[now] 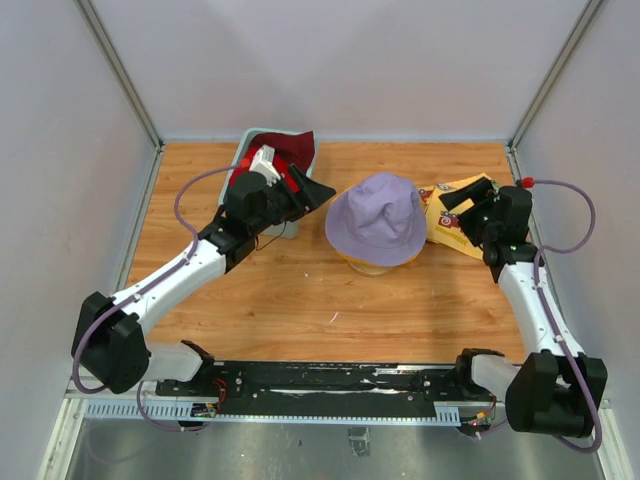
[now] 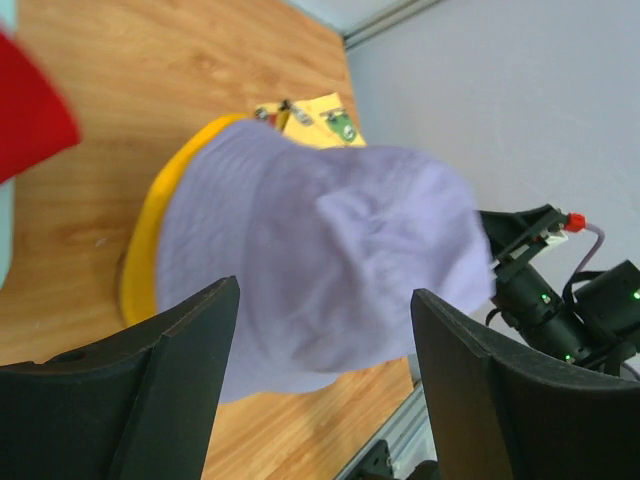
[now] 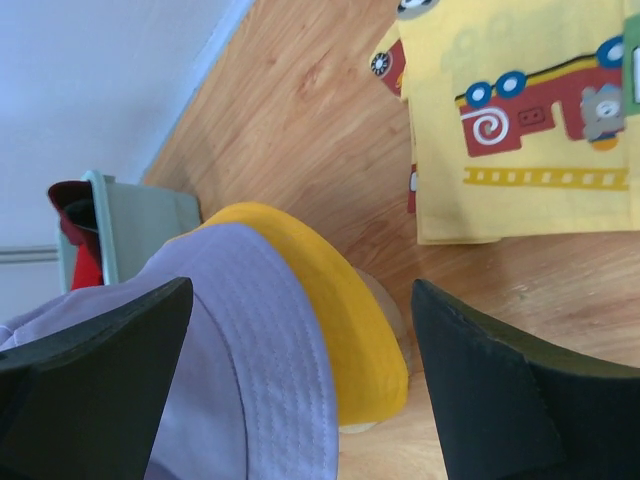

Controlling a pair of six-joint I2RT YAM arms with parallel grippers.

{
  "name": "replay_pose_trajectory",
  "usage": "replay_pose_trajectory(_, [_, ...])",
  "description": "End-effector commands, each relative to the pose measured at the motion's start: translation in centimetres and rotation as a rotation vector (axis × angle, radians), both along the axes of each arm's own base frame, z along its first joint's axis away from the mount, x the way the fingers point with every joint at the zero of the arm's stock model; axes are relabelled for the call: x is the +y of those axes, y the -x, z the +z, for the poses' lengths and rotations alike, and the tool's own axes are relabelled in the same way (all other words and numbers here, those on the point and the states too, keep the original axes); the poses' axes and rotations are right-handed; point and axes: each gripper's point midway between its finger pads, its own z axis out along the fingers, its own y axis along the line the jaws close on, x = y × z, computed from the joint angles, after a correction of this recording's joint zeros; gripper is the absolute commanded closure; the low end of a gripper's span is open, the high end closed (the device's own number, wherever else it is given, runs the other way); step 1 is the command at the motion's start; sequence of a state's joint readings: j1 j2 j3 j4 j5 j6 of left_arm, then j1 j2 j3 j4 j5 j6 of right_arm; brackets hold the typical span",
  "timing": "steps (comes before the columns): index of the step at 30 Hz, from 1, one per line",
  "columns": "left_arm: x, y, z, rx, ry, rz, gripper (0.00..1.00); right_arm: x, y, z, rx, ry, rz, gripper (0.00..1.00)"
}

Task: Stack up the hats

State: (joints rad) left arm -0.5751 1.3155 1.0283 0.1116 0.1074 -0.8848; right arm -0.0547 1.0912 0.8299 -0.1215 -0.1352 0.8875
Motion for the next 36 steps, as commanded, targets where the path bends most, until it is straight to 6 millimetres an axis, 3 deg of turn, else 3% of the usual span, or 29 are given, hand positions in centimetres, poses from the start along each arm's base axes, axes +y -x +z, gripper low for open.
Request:
replay_pose_trajectory(1, [0.5,0.8,-2.7,0.069,0.141,0.033,0.26,2.0,-0.9,1.4,-0.136,-0.220,0.108,0.09])
replay_pose_trajectory(9, [0.4,1.6,-5.8,0.124,0.187,0.022,0.30,4.1,-0.7,0.3,-0.152,-0.332,0.227,0.08])
replay_pose_trajectory(16, [0.7,1.5,-7.1,0.144,0.206,0.035,0.30,5.0,-0.3,-1.6,-0.132,-0.409,0.257,0.07])
replay_pose_trajectory(27, [0.9,1.4,-10.5,0.193,0.217,0.051,0.31,5.7,-0.1,-2.8,-0.128,-0.477,0.288,0.06])
replay_pose_trajectory(36, [-0.1,1.4,-10.7,0.196,0.357,0.013,0.36,6.1,0.2,-3.5,-0.122,-0.522,0.299,0.09])
